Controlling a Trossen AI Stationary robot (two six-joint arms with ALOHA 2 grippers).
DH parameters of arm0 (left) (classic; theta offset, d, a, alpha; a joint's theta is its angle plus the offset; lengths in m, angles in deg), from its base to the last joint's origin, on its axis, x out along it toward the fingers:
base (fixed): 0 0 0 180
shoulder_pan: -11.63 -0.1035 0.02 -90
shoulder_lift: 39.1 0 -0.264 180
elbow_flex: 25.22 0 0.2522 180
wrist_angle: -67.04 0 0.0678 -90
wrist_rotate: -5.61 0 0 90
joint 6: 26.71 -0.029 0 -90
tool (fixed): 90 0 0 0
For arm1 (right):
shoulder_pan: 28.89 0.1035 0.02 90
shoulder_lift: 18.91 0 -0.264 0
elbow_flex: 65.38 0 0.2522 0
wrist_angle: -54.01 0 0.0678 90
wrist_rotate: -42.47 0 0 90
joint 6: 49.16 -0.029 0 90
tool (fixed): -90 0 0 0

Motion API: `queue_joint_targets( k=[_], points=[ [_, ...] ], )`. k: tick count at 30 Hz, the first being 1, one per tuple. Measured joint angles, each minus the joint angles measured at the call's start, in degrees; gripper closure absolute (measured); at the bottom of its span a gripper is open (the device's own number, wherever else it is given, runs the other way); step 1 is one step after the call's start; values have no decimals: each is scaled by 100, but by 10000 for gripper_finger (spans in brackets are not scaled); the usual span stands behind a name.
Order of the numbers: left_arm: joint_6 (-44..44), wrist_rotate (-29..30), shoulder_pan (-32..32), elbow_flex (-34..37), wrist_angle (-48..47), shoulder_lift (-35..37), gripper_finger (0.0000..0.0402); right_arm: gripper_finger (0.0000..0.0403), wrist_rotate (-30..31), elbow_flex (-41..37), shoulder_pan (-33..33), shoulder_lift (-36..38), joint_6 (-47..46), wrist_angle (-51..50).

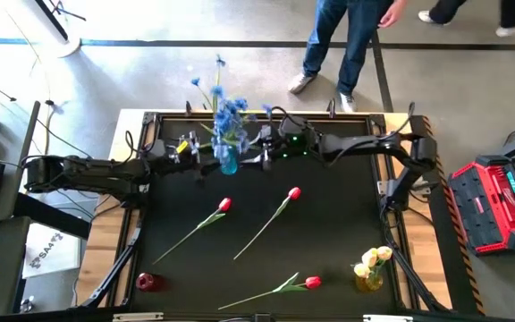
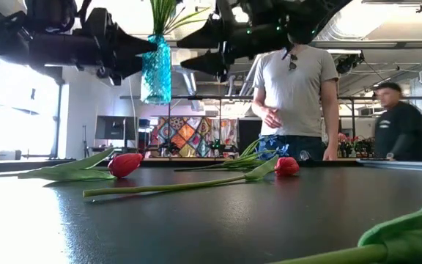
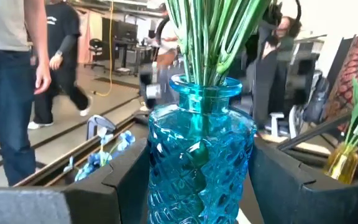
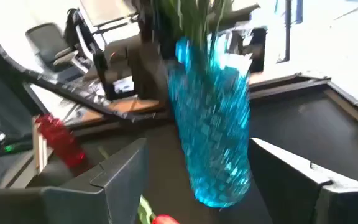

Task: Sort flowers into vase by color
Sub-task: Adjust the blue vase on the top left of the table

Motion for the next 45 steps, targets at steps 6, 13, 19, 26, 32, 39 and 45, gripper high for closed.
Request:
queue_joint_targets(
  k=[6,13,19,26,32,39,45],
  points=[
    [44,-79,4,-194,10,2,190,119,-246,317,-6,-428,222,7],
    [159,-98,4,-204,0,2,190,116,-388,1069,-8,-980,260,-94],
    [302,-100,15,-204,15,2,190,140,-545,1514,-13,-1285,325,-612],
    [405,-98,12,-202,-3,20,183,197,-502,1532,-107,-1282,622,-794],
    [446,-26,-55,-200,-148,45,135,197,-136,1544,-153,-1276,1083,-1082],
    [536,-12,-44,-430,-392,87,107,194,57,1531,-181,-1278,1377,-1293],
    [168,-62,-31,-883,-1188,46,107,190,95,1522,-196,-1287,1485,-1310]
  ],
)
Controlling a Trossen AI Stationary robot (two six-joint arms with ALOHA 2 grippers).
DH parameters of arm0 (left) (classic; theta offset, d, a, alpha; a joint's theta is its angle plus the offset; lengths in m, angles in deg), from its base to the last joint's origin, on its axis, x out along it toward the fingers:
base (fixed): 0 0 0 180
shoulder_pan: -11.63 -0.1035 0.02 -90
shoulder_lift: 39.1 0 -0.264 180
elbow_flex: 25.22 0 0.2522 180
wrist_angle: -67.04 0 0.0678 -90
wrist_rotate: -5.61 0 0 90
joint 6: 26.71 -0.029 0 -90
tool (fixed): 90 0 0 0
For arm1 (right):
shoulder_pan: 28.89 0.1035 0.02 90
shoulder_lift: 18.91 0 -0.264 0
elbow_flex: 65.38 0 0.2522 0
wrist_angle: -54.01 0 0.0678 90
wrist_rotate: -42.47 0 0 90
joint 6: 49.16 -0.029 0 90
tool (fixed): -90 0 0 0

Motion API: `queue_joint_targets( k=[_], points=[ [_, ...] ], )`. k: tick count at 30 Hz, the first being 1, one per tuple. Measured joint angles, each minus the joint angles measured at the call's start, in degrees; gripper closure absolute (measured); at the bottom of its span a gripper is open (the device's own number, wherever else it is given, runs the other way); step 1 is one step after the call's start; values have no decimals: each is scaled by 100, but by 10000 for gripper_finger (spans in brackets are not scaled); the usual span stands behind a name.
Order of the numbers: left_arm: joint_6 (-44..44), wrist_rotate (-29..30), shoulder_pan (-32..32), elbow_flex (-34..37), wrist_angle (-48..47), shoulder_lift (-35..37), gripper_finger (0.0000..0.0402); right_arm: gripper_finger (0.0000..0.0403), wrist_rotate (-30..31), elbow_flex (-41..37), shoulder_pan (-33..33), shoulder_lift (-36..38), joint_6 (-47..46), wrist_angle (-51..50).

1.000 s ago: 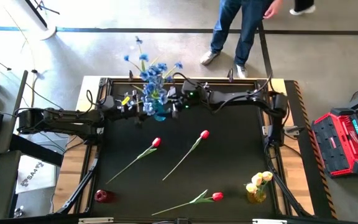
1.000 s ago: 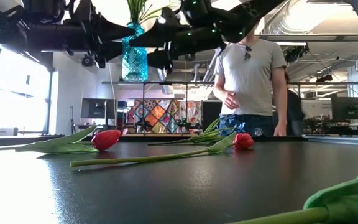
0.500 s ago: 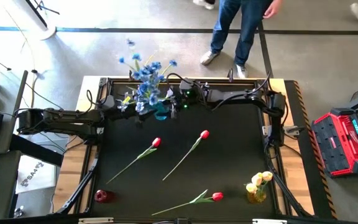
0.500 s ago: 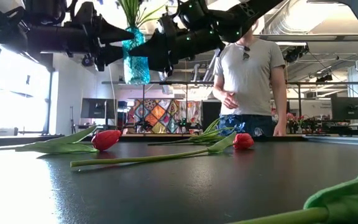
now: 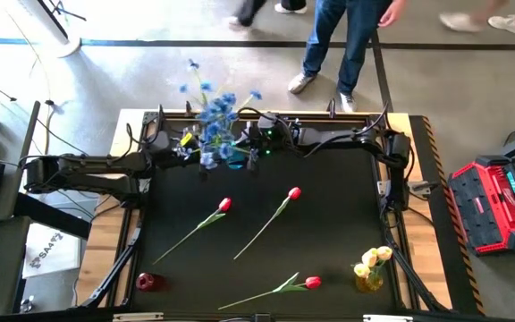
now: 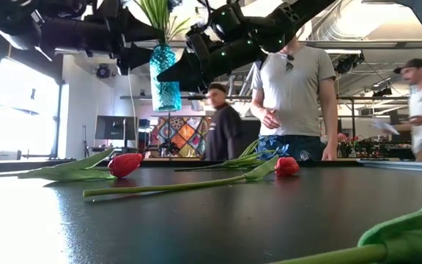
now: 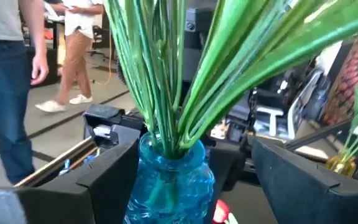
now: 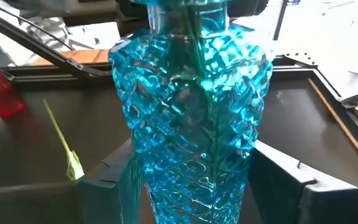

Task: Sort flowers into vase by color
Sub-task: Adjust the blue vase on the top left of the table

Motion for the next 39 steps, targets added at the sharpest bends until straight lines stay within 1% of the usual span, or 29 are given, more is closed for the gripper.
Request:
queue_joint_targets(
  k=[4,8,10,15,17,24,28,31,39],
  points=[
    [-246,106,-1,-79,-185,-4,106,189,32,0,-9,-2,12,19],
    [-270,384,0,-80,-192,-7,111,189,28,-1,-12,-2,22,31],
    [-324,480,0,-81,-83,-5,122,189,16,-2,-11,-2,23,32],
    [-524,504,5,-76,-156,-46,165,189,8,-2,-9,-2,50,69],
    [-579,515,29,-78,-128,-120,176,189,5,-3,-10,-2,67,48],
    [-788,515,35,-78,346,-472,180,189,3,-9,-9,-2,171,-39],
    [-943,515,35,-116,378,-573,184,189,-5,-9,-4,-2,171,-120],
    [-1132,517,35,-163,360,-588,203,189,-5,-9,-11,-2,156,-151],
    [-1392,601,35,-207,183,-581,276,189,6,-7,-9,-2,127,-280]
  ],
)
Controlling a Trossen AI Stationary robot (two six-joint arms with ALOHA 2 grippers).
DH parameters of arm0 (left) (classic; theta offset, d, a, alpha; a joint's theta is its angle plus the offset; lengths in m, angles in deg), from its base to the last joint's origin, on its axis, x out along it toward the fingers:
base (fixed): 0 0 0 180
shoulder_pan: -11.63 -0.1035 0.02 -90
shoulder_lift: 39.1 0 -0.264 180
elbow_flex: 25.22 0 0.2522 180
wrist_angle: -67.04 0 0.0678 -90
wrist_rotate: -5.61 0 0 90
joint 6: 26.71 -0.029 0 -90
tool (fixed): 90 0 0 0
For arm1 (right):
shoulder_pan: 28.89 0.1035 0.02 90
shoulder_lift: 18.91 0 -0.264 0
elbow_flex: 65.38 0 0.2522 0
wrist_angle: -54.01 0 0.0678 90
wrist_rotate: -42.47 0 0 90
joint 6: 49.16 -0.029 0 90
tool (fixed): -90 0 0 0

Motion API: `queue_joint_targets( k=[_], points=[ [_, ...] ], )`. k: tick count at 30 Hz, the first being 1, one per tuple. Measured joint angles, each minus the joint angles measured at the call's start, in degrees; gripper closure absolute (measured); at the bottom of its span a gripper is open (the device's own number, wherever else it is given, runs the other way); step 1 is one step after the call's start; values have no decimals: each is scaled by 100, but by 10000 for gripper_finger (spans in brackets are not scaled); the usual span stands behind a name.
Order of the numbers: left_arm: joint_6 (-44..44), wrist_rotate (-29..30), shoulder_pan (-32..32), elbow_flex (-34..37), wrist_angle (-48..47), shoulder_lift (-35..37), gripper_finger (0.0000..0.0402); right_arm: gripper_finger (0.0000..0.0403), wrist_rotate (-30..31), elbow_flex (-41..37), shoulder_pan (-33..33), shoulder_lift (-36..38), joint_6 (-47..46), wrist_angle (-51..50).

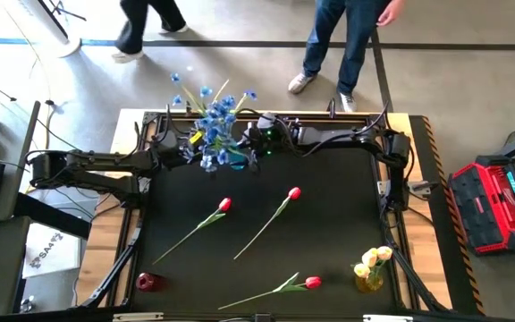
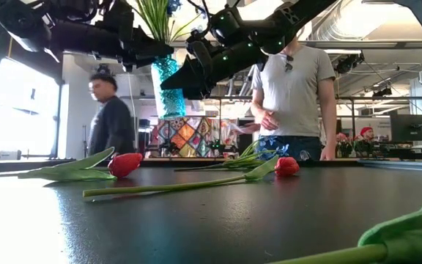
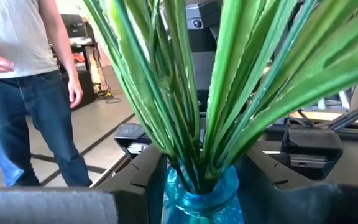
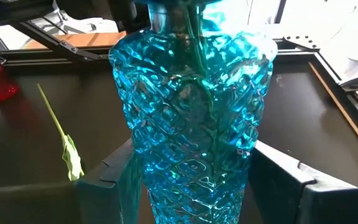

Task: Sort flowers into vase by color
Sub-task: Adjust the blue vase on the top left of the table

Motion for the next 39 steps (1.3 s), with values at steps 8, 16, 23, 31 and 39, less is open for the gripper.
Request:
queue_joint_targets(
  k=[8,16,23,31,39],
  points=[
    [180,35,-2,-10,-137,3,239,189,26,-2,0,0,-9,50],
    [254,31,-2,-9,-133,0,216,189,19,-1,1,0,-62,141],
    [234,87,-14,-4,-129,-2,265,179,-36,1,-2,0,-104,137],
    [153,691,-24,119,-676,-35,277,94,-107,37,-79,44,-640,139],
    [399,1394,-96,492,-674,-20,271,87,-188,25,-117,258,-683,-198]
  ],
)
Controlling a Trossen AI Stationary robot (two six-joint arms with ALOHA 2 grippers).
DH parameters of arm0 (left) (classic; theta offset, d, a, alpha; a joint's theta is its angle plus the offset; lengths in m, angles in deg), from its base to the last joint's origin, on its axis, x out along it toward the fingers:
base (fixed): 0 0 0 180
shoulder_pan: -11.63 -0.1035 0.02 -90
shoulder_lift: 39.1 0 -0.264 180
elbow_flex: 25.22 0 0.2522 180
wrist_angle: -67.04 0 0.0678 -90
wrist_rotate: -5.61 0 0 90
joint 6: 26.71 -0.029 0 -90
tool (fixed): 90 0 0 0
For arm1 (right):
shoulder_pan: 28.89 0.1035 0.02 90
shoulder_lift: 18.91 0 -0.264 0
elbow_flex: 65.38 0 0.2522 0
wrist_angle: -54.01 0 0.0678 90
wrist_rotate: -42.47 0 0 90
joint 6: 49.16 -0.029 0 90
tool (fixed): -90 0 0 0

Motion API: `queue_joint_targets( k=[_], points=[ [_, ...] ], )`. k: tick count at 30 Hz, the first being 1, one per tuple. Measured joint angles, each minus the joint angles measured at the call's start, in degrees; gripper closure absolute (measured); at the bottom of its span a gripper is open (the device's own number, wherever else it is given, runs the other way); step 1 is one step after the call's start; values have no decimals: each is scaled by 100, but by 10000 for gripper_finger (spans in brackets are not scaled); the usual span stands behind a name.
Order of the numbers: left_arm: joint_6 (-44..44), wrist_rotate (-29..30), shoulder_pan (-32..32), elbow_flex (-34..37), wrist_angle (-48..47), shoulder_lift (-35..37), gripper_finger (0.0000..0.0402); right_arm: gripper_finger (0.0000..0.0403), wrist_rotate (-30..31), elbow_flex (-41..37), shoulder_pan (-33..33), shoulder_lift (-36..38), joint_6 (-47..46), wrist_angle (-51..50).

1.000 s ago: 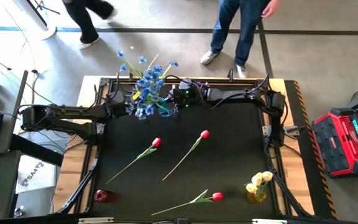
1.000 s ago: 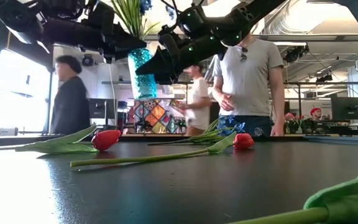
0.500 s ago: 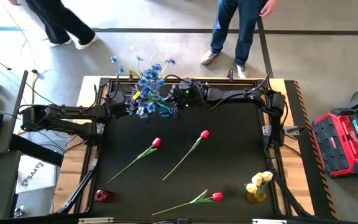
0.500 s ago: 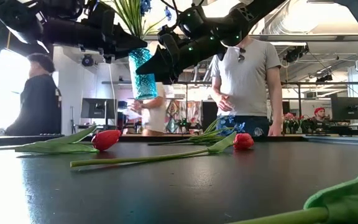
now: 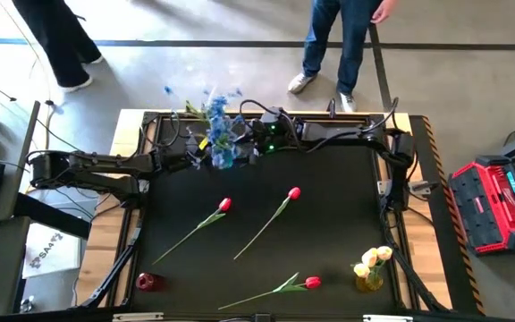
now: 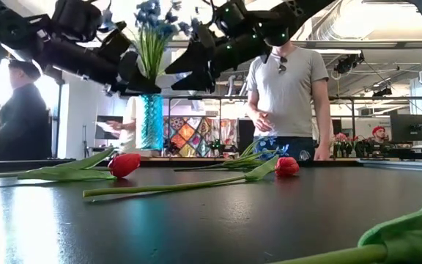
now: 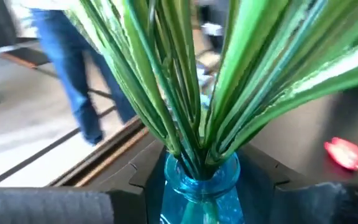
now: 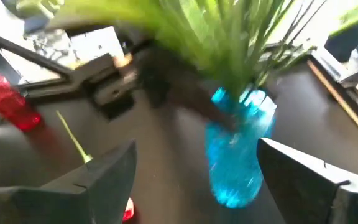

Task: Sort flowers into vase by color
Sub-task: Adjust the blue vase on the top left of the table

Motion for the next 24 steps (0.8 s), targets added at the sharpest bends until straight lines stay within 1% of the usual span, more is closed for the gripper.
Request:
queue_joint_targets(
  k=[2,5,8,15,18,21,24],
  points=[
    [60,169,-91,119,65,47,270,89,1,-2,-14,28,83,-221],
    [156,206,-269,356,7,157,270,90,-7,-11,-50,57,106,-532],
    [228,250,-441,583,40,370,270,90,-113,-11,-80,72,104,-679],
    [232,625,-763,990,6,846,269,90,-232,-11,-99,72,115,-826],
    [388,884,-842,1178,-145,967,269,90,-262,-16,-99,72,134,-842],
    [433,1106,-859,1283,-102,1015,268,90,-273,-70,-99,72,172,-875],
    [435,1193,-857,1356,-17,1026,268,90,-297,-74,-99,72,218,-994]
  ],
)
